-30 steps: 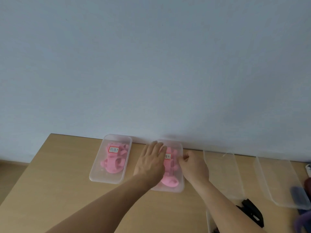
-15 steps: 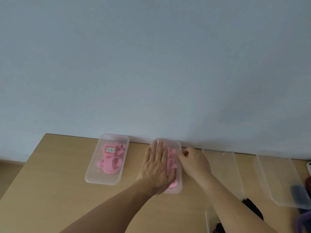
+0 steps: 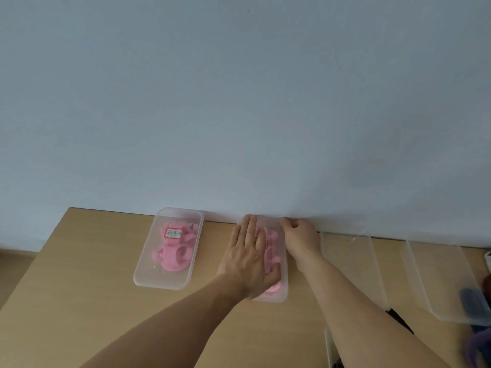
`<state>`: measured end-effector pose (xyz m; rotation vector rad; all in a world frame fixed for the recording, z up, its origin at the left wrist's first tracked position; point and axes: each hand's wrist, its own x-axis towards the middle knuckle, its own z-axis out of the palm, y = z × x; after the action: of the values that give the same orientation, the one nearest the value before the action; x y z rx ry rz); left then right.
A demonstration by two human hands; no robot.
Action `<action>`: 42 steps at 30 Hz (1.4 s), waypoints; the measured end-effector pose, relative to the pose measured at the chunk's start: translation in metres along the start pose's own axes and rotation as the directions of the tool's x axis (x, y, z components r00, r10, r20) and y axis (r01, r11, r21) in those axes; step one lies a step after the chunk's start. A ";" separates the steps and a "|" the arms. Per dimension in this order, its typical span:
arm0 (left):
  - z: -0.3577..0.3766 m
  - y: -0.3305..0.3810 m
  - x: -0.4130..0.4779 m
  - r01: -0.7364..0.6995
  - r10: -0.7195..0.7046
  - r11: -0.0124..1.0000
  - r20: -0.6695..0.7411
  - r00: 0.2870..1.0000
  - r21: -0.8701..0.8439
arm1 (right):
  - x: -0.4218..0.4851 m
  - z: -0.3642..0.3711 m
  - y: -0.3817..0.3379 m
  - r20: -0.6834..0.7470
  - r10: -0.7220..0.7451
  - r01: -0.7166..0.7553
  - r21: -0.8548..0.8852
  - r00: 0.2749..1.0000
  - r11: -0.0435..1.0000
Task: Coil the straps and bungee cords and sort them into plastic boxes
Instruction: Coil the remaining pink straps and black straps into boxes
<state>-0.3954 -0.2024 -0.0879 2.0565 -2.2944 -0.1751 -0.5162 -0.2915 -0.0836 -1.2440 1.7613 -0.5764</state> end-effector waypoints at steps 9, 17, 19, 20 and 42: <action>0.008 -0.004 0.001 0.025 -0.025 1.000 0.034 0.999 -0.008 | -0.054 -0.010 0.036 0.054 0.014 -0.016 0.041 0.998 0.999; 0.010 -0.003 0.002 0.042 -0.041 0.999 0.046 0.998 -0.017 | -0.095 -0.023 0.059 0.180 0.027 -0.056 0.156 0.983 0.986; 0.011 -0.003 0.002 0.048 -0.047 0.999 0.055 0.997 -0.023 | -0.101 -0.020 0.063 0.149 0.040 -0.070 0.202 0.988 0.977; 0.011 -0.003 0.002 0.051 -0.050 0.998 0.056 0.997 -0.023 | -0.101 -0.019 0.062 0.132 0.028 -0.054 0.194 0.991 0.979; 0.005 -0.006 -0.021 0.154 -0.140 0.984 0.155 0.978 -0.085 | -0.109 -0.015 0.066 0.202 -0.024 -0.011 0.169 0.979 0.986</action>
<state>-0.3880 -0.1817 -0.0929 2.2338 -2.1617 -0.4525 -0.5503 -0.1673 -0.0842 -1.1484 1.5066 -0.5691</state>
